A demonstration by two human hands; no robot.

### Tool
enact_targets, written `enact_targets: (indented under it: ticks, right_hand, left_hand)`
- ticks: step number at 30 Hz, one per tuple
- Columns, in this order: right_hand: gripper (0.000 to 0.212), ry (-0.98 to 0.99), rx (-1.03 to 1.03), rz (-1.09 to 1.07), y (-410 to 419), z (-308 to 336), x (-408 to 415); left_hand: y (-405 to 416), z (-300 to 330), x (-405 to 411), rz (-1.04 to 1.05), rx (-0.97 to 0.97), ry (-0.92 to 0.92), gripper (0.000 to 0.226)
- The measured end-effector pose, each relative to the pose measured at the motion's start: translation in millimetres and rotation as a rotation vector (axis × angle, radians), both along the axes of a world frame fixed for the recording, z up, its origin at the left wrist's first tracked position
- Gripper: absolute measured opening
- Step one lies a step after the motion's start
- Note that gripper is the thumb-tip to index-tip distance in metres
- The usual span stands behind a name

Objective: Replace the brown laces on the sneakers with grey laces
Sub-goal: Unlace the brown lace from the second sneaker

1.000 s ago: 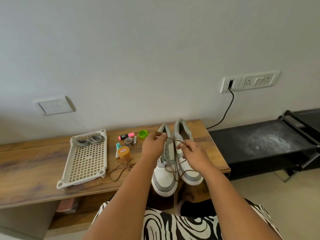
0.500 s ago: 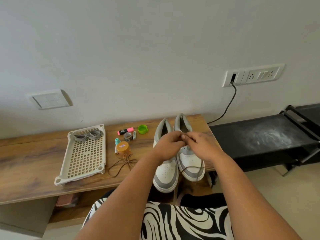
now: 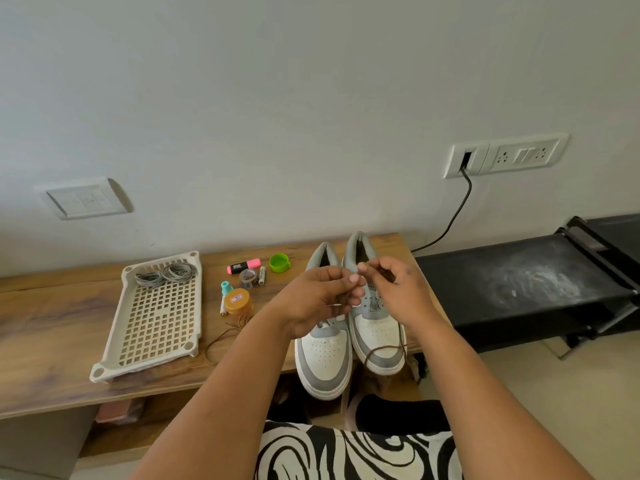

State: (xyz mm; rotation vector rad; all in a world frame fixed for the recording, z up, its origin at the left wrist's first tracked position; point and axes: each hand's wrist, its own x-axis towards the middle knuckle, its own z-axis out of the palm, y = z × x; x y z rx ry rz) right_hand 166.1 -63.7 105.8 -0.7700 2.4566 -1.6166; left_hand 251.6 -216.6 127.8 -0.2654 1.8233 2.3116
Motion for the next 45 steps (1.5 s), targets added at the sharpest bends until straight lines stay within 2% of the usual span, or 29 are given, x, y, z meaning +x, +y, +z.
enact_targets:
  ticks: [3, 6, 12, 15, 20, 24, 27, 30, 35, 39, 40, 42, 45]
  right_hand:
    - [0.021, -0.005, -0.054, -0.057, -2, -4, -1]
    - [0.024, 0.036, -0.069, -0.027, -7, -9, 0]
    - [0.020, 0.139, 0.063, 0.104, -18, -17, 3]
    - [0.019, 0.134, 0.140, 0.175, -21, -23, 4]
    - [0.014, 0.165, 0.140, 0.187, -22, -18, 7]
    - [0.014, 0.202, 0.153, 0.199, -21, -17, 6]
    - [0.017, 0.241, 0.153, 0.213, -22, -17, 6]
    - [0.020, 0.294, 0.165, 0.217, -23, -14, 6]
    - [0.024, 0.393, 0.218, 0.192, -22, -9, 8]
    - [0.021, 0.389, 0.245, 0.182, -19, -8, 8]
    - [0.019, 0.379, 0.236, 0.173, -18, -7, 7]
    - [0.021, 0.363, 0.223, 0.134, -13, -3, 4]
    - [0.020, 0.336, 0.213, 0.066, -6, 0, -1]
  left_hand:
    - [-2, 1, 0, 0.022, 0.204, 0.052, 0.021]
    - [-4, 4, -1, 0.084, 0.402, 0.099, 0.036]
    - [-7, 4, -5, 0.260, 0.491, 0.151, 0.052]
    - [-8, 1, -7, 0.325, 0.408, 0.162, 0.057]
    - [-10, -2, -5, 0.413, 0.178, 0.157, 0.066]
    - [-11, -6, -8, 0.516, 0.187, 0.136, 0.070]
    - [-14, -9, -10, 0.557, 0.227, 0.106, 0.063]
    - [-16, -9, -12, 0.575, 0.101, 0.099, 0.052]
    - [-14, -12, -10, 0.375, -0.314, 0.092, 0.068]
    - [-11, -15, -10, 0.192, -0.956, 0.160, 0.068]
    - [-9, -15, -10, 0.141, -0.997, 0.157, 0.069]
    - [-8, -16, -9, 0.006, -0.953, 0.133, 0.070]
    - [-4, -13, -3, -0.194, -0.762, 0.080, 0.071]
